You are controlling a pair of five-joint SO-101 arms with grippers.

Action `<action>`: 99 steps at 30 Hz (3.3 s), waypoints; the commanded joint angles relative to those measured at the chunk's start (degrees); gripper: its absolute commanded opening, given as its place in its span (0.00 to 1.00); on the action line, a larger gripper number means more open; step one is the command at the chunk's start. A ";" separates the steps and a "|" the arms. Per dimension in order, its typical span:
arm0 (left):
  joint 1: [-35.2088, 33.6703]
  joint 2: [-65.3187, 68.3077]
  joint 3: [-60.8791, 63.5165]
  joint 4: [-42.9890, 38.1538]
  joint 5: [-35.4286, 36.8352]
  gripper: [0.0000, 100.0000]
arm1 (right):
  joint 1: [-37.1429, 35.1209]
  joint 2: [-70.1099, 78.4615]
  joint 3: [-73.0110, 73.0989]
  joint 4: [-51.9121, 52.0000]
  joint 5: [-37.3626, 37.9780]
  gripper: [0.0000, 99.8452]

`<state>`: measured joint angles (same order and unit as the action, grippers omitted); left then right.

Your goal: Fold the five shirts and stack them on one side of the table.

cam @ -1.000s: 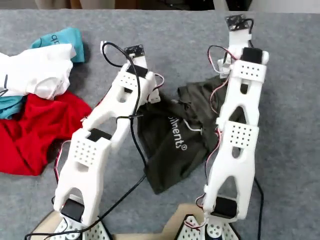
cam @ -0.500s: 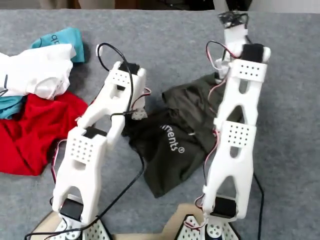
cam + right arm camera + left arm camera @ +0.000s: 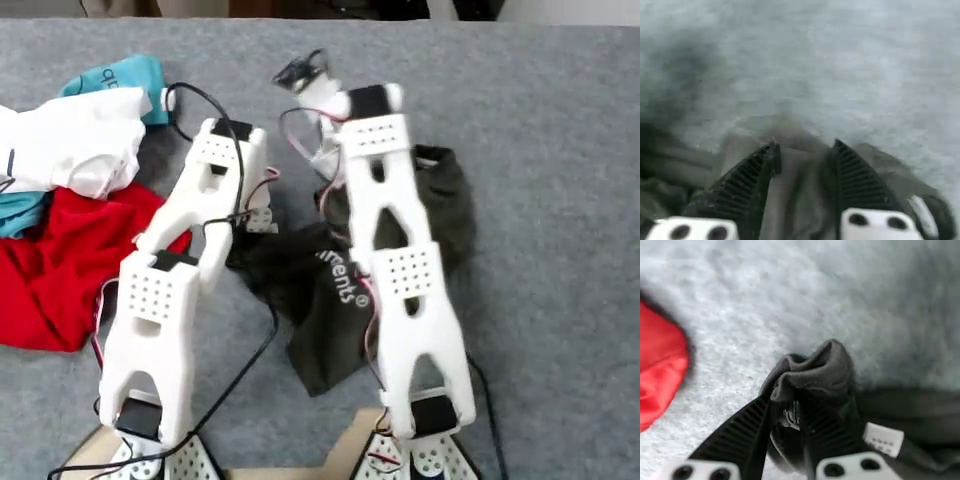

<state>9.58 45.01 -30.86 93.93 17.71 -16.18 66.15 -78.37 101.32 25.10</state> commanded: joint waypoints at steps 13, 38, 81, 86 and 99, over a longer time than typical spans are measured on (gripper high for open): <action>-3.96 -1.01 2.20 -2.64 3.25 0.02 | -1.19 -1.63 8.04 -3.08 1.49 0.07; -16.62 -2.24 -12.31 3.08 -2.20 0.02 | 30.73 -8.48 -16.57 0.35 1.58 0.00; -9.05 -0.75 -20.66 6.77 -7.21 0.02 | 55.69 -50.86 70.37 -1.05 31.30 0.00; -8.62 -0.84 -13.71 6.77 -9.67 0.02 | 57.80 -56.22 80.40 -4.75 36.75 0.03; -6.33 -0.84 -5.10 6.42 -9.41 0.02 | 48.75 -65.45 68.53 -9.32 28.40 0.38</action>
<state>2.73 45.10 -35.78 100.09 8.48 38.68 3.74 -4.26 92.62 57.89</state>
